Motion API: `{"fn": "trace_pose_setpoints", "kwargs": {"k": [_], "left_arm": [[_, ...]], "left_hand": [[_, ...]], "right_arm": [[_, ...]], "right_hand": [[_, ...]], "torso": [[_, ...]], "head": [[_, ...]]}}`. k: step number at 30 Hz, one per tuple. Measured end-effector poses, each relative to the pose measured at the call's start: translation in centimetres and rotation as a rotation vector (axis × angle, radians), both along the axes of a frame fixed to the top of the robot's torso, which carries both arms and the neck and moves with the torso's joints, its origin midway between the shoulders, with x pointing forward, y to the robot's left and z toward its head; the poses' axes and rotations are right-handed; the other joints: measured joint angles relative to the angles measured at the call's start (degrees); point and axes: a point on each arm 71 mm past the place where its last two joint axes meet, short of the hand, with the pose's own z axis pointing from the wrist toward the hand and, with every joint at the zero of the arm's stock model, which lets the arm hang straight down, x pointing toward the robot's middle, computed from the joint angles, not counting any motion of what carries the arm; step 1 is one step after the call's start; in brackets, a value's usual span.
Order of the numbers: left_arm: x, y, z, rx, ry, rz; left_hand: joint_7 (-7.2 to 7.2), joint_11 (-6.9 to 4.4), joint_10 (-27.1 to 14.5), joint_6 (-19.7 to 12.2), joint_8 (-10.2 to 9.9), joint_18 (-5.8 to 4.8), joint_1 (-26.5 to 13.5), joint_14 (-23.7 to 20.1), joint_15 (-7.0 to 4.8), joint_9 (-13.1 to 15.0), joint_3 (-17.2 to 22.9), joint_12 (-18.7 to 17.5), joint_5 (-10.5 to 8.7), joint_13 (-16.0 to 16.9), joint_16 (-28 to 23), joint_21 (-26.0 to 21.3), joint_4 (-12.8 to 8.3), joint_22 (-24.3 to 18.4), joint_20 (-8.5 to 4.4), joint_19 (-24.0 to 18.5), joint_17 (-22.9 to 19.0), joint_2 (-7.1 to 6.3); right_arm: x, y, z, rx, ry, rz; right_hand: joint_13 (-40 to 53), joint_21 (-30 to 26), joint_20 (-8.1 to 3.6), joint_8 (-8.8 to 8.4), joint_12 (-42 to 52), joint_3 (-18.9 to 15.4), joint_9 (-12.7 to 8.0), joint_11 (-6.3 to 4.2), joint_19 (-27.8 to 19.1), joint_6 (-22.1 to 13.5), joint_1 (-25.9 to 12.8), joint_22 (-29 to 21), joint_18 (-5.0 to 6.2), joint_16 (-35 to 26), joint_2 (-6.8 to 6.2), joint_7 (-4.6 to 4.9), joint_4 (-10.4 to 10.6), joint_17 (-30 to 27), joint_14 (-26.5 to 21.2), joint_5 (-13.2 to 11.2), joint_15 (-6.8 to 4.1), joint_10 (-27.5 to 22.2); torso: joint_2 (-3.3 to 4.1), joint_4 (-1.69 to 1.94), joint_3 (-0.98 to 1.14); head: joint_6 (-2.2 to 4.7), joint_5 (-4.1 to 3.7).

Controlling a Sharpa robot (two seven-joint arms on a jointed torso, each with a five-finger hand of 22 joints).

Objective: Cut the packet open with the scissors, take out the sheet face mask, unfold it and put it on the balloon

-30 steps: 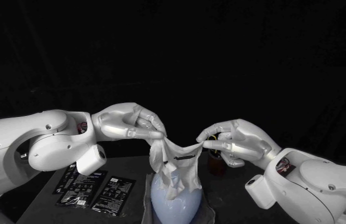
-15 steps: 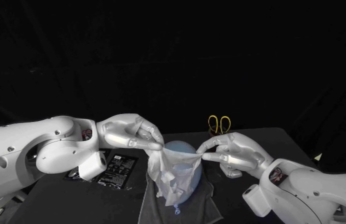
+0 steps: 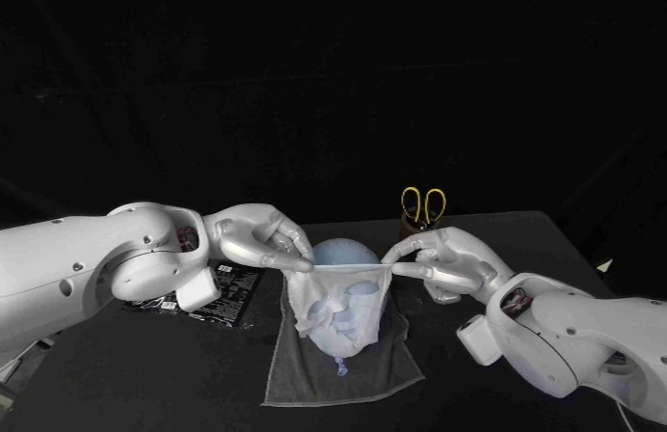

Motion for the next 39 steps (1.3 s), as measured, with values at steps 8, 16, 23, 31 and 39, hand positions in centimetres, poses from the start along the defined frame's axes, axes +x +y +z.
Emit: {"fn": "trace_pose_setpoints", "kwargs": {"k": [8, 16, 23, 31, 39], "left_arm": [[1.9, -0.8, 0.1, 0.051, -0.096, 0.002], [3.8, -1.5, 1.5, 0.067, -0.187, 0.005], [5.7, -1.8, 4.2, 0.069, -0.267, 0.016], [7.4, -1.2, 6.5, 0.093, -0.319, 0.027], [8.1, -1.1, 7.8, 0.116, -0.343, 0.014]], "left_hand": [[-0.07, 0.0, 0.0, -0.1, 0.0, 0.0, 0.01, 0.0, 0.0, 0.01, 0.0, 0.0, 0.0, 0.0, 0.0, 0.0, 0.0, 0.11, 0.0, 0.0, 0.03, 0.01], [-0.07, 0.0, 0.0, -0.12, -0.01, -0.07, 0.12, 0.0, 0.0, 0.01, 0.0, 0.0, 0.0, 0.0, 0.0, 0.0, 0.0, 0.12, 0.0, 0.0, 0.07, 0.12], [-0.06, 0.0, 0.0, -0.13, -0.05, 0.55, 0.18, 0.0, 0.0, 0.02, 0.0, 0.0, -0.01, 0.0, 0.0, 0.21, 0.0, 0.19, 0.0, 0.0, 0.07, 0.18], [-0.06, 0.0, 0.0, -0.14, -0.19, 0.55, 0.18, 0.0, 0.0, 0.02, 0.0, 0.0, -0.05, 0.0, 0.0, 0.21, 0.0, 0.26, 0.0, 0.0, 0.13, 0.18], [-0.06, 0.0, 0.0, -0.14, -0.23, 0.55, 0.18, 0.0, 0.0, 0.02, 0.0, -0.2, -0.06, 0.0, -0.23, 0.21, 0.0, 0.33, 0.0, 0.0, 0.12, 0.18]], "right_arm": [[1.2, -0.2, 0.8, -0.026, -0.069, -0.027], [2.3, -0.2, 2.3, -0.035, -0.133, -0.043], [2.8, 0.1, 2.9, -0.038, -0.157, -0.043], [4.0, -0.3, 2.8, -0.053, -0.168, -0.065], [4.9, -0.6, 3.5, -0.058, -0.189, -0.079]], "right_hand": [[0.02, 0.0, 0.0, -0.06, -0.11, 0.0, 0.03, 0.0, -0.01, 0.0, 0.0, -0.01, 0.0, -0.15, 0.0, 0.0, 0.0, -0.04, 0.0, 0.01, 0.0, 0.0], [0.01, -0.01, 0.01, -0.22, -0.11, 0.0, 0.03, 0.0, -0.01, -0.01, 0.0, -0.05, 0.0, 0.05, 0.0, -0.01, 0.0, -0.03, 0.0, -0.23, 0.0, 0.0], [-0.04, -0.01, 0.01, 0.02, -0.11, 0.0, 0.04, 0.0, -0.02, -0.02, 0.0, -0.03, 0.0, 0.04, 0.0, -0.02, 0.0, 0.01, 0.0, -0.23, 0.0, 0.0], [-0.02, -0.02, -0.06, 0.02, -0.12, 0.0, 0.14, 0.0, -0.1, -0.03, 0.0, -0.01, 0.0, 0.0, 0.0, -0.03, 0.0, 0.01, 0.0, -0.23, 0.0, 0.0], [0.01, -0.03, -0.2, 0.01, -0.12, 0.0, 0.4, 0.0, 0.03, -0.12, 0.0, 0.0, 0.0, -0.16, 0.0, -0.12, 0.0, 0.0, 0.0, -0.23, 0.0, -0.01]], "torso": [[0.37, 0.04, -0.04], [0.5, 0.07, -0.04], [0.53, 0.1, -0.05], [0.58, 0.11, -0.01], [0.63, 0.08, 0.03]], "head": [[-1.24, 0.08], [-1.76, -0.21], [-1.31, -0.35], [0.34, -0.2], [0.41, -0.04]]}}
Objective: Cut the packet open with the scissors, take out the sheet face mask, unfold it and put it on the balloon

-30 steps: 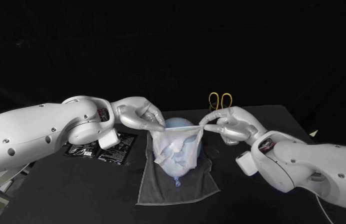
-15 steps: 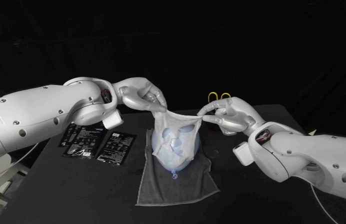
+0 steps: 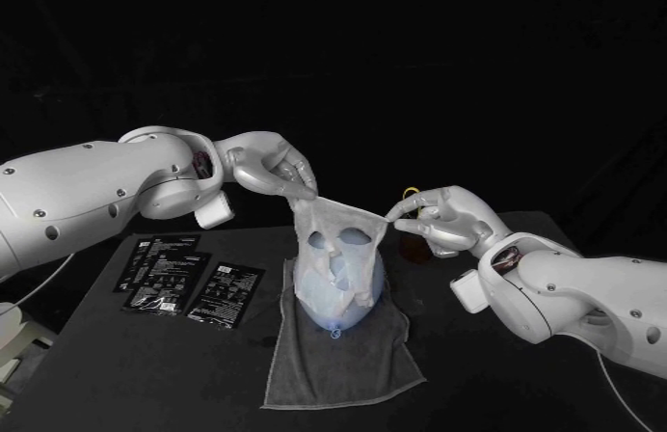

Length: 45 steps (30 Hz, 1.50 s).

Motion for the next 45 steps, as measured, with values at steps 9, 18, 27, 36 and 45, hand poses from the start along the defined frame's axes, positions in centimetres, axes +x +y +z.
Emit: {"fn": "trace_pose_setpoints", "kwargs": {"k": [9, 18, 27, 36, 45], "left_arm": [[0.4, -0.5, 0.3, 0.043, -0.013, -0.02], [1.4, -1.3, 0.3, 0.073, -0.038, -0.01], [2.4, -2.3, 0.2, 0.098, -0.06, 0.01], [2.3, -2.0, -0.3, 0.124, -0.057, 0.018], [1.8, -2.3, -0.4, 0.133, -0.055, 0.004]], "left_hand": [[0.0, 0.0, 0.0, -0.01, -0.17, -0.02, -0.01, 0.0, 0.0, 0.03, 0.0, 0.0, -0.1, 0.0, 0.0, 0.2, 0.0, 0.0, -0.21, -0.21, 0.07, -0.01], [0.0, 0.0, 0.0, -0.01, -0.29, -0.03, -0.02, 0.0, 0.0, 0.05, 0.0, 0.0, 0.05, 0.0, 0.0, 0.21, 0.0, 0.06, -0.21, -0.21, 0.11, -0.02], [0.13, 0.0, 0.0, 0.18, -0.1, -0.05, 0.17, 0.0, 0.0, 0.06, -0.32, 0.0, 0.05, 0.0, -0.07, 0.35, 0.01, 0.23, -0.14, -0.28, 0.21, -0.21], [0.08, 0.0, 0.0, 0.23, -0.1, -0.06, 0.2, 0.0, 0.0, 0.06, -0.32, 0.0, 0.05, 0.0, -0.21, 0.46, 0.01, 0.35, -0.06, -0.36, 0.28, -0.25], [0.07, 0.0, 0.0, 0.21, -0.12, -0.06, 0.2, 0.0, 0.0, 0.06, -0.32, 0.01, 0.04, 0.0, -0.21, 0.46, 0.01, 0.35, -0.22, -0.62, 0.28, -0.25]], "right_arm": [[1.4, -0.4, 1.8, -0.003, -0.046, -0.025], [2.2, -0.3, 2.6, -0.001, -0.063, -0.037], [3.4, 0.0, 2.1, -0.022, -0.022, -0.049], [5.6, 1.6, 0.1, -0.09, 0.065, -0.023], [7.6, 5.3, -2.2, -0.182, 0.117, 0.074]], "right_hand": [[0.01, 0.23, 0.0, -0.01, 0.0, 0.0, -0.16, 0.0, 0.0, -0.01, 0.0, -0.02, 0.0, 0.2, 0.0, -0.01, 0.0, -0.03, 0.0, 0.0, 0.0, 0.0], [-0.02, 0.23, 0.0, -0.1, -0.09, 0.0, -0.22, 0.0, -0.01, 0.13, 0.0, -0.04, 0.0, 0.18, 0.0, 0.13, 0.0, -0.02, 0.0, 0.0, 0.0, 0.0], [-0.02, -3.1, 0.23, -1.53, -1.13, -0.55, 0.01, 0.5, -0.23, -2.37, -0.47, -0.02, 0.0, 0.14, -0.47, 1.22, 0.87, 0.01, -0.01, -2.16, 0.01, -0.39], [0.01, -6.27, 1.88, -6.24, -3.1, -8.64, -1.71, 2.61, -1.88, -7.15, -3.49, 0.0, -0.01, -0.5, -3.49, 3.26, 3.59, 0.01, 0.12, -2.58, 1.54, -2.27], [0.0, -7.54, 2.67, -10.66, -3.65, -12.71, -3.74, 3.74, -2.68, -10.17, -1.87, -0.01, -0.01, -0.96, -5.08, 4.39, 4.12, -0.04, 0.11, -2.58, 2.56, -3.4]], "torso": [[0.14, 0.02, -0.01], [0.25, -0.01, -0.02], [0.32, -0.15, 0.07], [0.42, -0.16, 0.1], [0.46, -0.09, 0.04]], "head": [[0.07, -0.2], [0.31, -0.3], [0.49, -0.18], [0.43, -0.2], [0.39, -0.42]]}}
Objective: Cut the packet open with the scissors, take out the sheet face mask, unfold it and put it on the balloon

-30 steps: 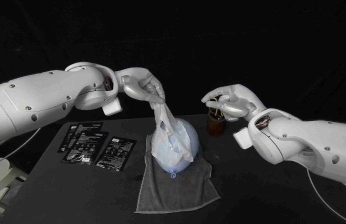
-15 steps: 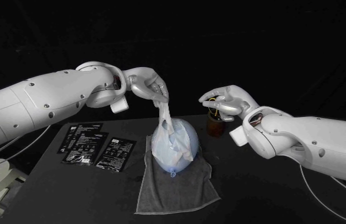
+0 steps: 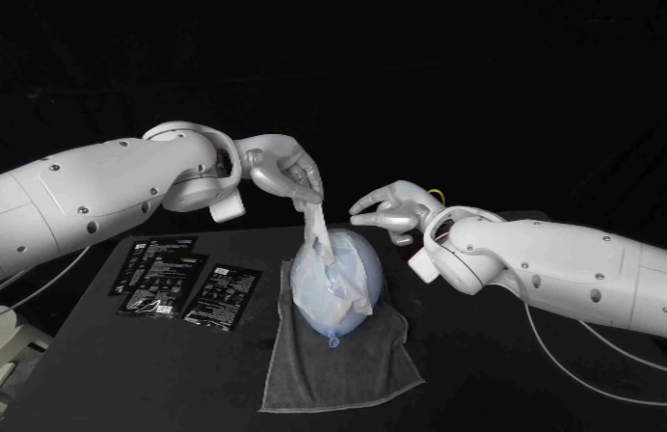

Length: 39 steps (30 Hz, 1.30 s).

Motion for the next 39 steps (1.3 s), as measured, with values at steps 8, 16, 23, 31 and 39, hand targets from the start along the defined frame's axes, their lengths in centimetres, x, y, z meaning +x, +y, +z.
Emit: {"fn": "trace_pose_setpoints", "kwargs": {"k": [8, 16, 23, 31, 39], "left_arm": [[-0.5, 0.2, 0.0, 0.002, 0.002, -0.007], [-1.3, 0.3, -0.1, 0.004, 0.011, -0.025], [-2.2, 0.4, -0.1, 0.007, 0.023, -0.048], [-2.9, 0.2, 0.0, 0.007, 0.03, -0.07], [-3.4, 0.2, 0.2, 0.004, 0.031, -0.08]], "left_hand": [[0.01, 0.0, 0.0, -0.02, -0.05, -0.02, -0.03, 0.0, 0.0, 0.0, 0.0, 0.0, -0.03, 0.0, 0.0, 0.22, 0.0, 0.13, 0.0, 0.0, 0.06, 0.01], [0.01, 0.0, 0.0, -0.04, -0.21, -0.37, -0.08, 0.0, 0.0, 0.0, 0.0, 0.0, -0.03, 0.0, 0.0, 0.22, 0.0, 0.18, 0.0, 0.0, 0.08, -0.03], [0.07, 0.0, 0.0, -0.03, -0.26, -0.37, 0.1, 0.0, 0.0, 0.01, 0.0, 0.0, -0.04, 0.0, 0.0, 0.21, 0.0, 0.22, 0.01, 0.01, 0.11, 0.15], [0.24, 0.0, 0.0, 0.14, -0.3, -0.38, 0.14, 0.0, 0.0, 0.01, 0.0, 0.0, 0.0, 0.0, 0.0, 0.21, 0.0, 0.25, 0.01, 0.01, 0.17, 0.18], [0.25, 0.0, 0.0, 0.13, -0.21, -0.39, 0.14, 0.0, 0.0, 0.01, 0.0, 0.01, 0.01, 0.0, 0.0, 0.21, 0.0, 0.25, 0.01, 0.01, 0.16, 0.18]], "right_arm": [[0.9, 1.9, -1.0, -0.058, 0.039, 0.088], [1.2, 2.8, -1.4, -0.07, 0.069, 0.153], [1.2, 2.9, -1.5, -0.05, 0.104, 0.196], [1.6, 2.1, -1.0, 0.008, 0.131, 0.196], [2.3, 1.2, -0.5, 0.054, 0.149, 0.207]], "right_hand": [[-0.04, 5.24, -0.32, -2.14, 8.29, -3.96, -1.29, -1.3, 2.4, -1.2, 0.66, -0.03, 0.0, 1.17, -0.66, -1.42, 0.36, 0.01, -0.21, 0.0, -0.26, 3.66], [-0.02, 8.67, -0.95, -2.72, 12.33, -7.95, -1.79, -2.27, 2.86, -0.71, 0.35, -0.02, 0.0, 1.16, -0.95, -2.1, 1.85, 0.05, -0.22, 0.01, -1.44, 3.91], [0.01, 10.0, -1.53, -3.05, 13.87, -10.48, -2.0, -2.74, 2.76, -0.32, 0.33, 0.0, -0.14, 1.15, -0.93, -2.5, 3.27, 0.05, -0.27, 0.01, -1.78, 3.83], [0.01, 12.81, -1.54, -3.04, 13.88, -12.67, -2.1, -2.74, 2.76, 0.98, -0.64, 0.01, -0.86, 1.11, 0.09, -2.75, 5.46, 0.04, -0.28, 0.01, -1.78, 3.83], [-0.01, 14.2, -1.54, -3.26, 13.87, -12.9, -2.47, -2.74, 2.75, 1.19, 0.7, 0.0, -1.75, 1.14, 1.43, -2.55, 5.23, 0.0, -0.28, 0.02, -1.77, 3.82]], "torso": [[0.11, 0.04, -0.04], [0.13, 0.08, -0.02], [0.07, 0.01, 0.0], [0.04, -0.04, 0.03], [0.07, -0.06, 0.05]], "head": [[-0.02, -0.02], [-0.27, -0.03], [-0.36, 0.07], [-0.23, 0.18], [-0.01, 0.05]]}}
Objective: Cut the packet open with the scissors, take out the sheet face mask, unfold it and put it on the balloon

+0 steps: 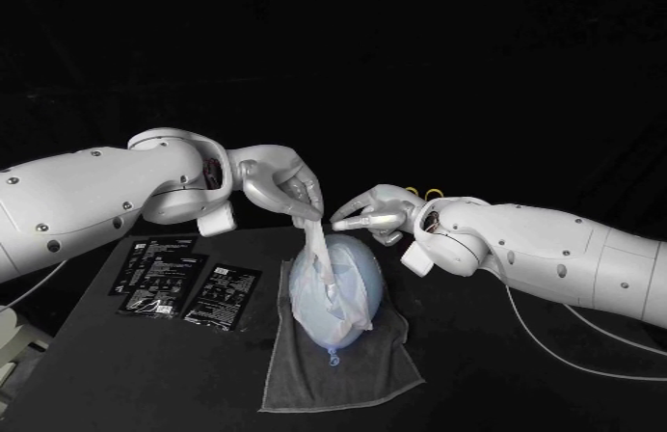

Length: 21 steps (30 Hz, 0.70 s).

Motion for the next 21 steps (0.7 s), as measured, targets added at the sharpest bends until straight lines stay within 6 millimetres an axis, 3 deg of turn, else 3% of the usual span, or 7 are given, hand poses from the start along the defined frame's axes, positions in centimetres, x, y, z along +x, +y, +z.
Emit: {"fn": "trace_pose_setpoints", "kwargs": {"k": [13, 21], "left_arm": [[-0.8, -0.3, 0.6, -0.02, -0.009, -0.025], [-1.5, -0.3, 0.9, -0.032, -0.014, -0.044]], "left_hand": [[-0.15, 0.0, 0.0, 0.14, 0.0, -0.01, 0.0, 0.0, 0.0, 0.0, 0.0, 0.0, 0.0, 0.0, -0.23, 0.25, 0.0, 0.17, 0.22, -0.21, 0.06, -0.01], [-0.16, 0.0, 0.0, 0.13, -0.07, -0.01, -0.01, 0.0, 0.0, 0.0, 0.0, 0.0, -0.03, 0.0, -0.23, 0.24, 0.0, 0.17, 0.21, -0.22, 0.06, -0.01]], "right_arm": [[-0.3, 0.8, -0.3, 0.001, 0.062, 0.143], [-0.6, 1.3, -0.4, 0.001, 0.09, 0.212]], "right_hand": [[0.01, 0.23, 0.0, -0.48, -0.02, -0.64, -0.36, 0.0, -0.02, 0.03, 1.45, -0.02, 0.0, 0.02, -0.46, -0.03, -0.64, 0.02, 0.21, 0.0, -0.22, -0.01], [0.03, 0.23, -0.31, -0.57, -0.11, -0.64, -0.44, -0.41, 0.11, 0.19, 1.55, 0.0, 0.0, -0.02, -0.49, -0.2, -0.64, 0.05, 0.31, 0.0, -0.31, 0.01]], "torso": [[0.04, 0.03, -0.02], [0.02, 0.07, -0.02]], "head": [[0.38, -0.26], [0.99, -0.18]]}}
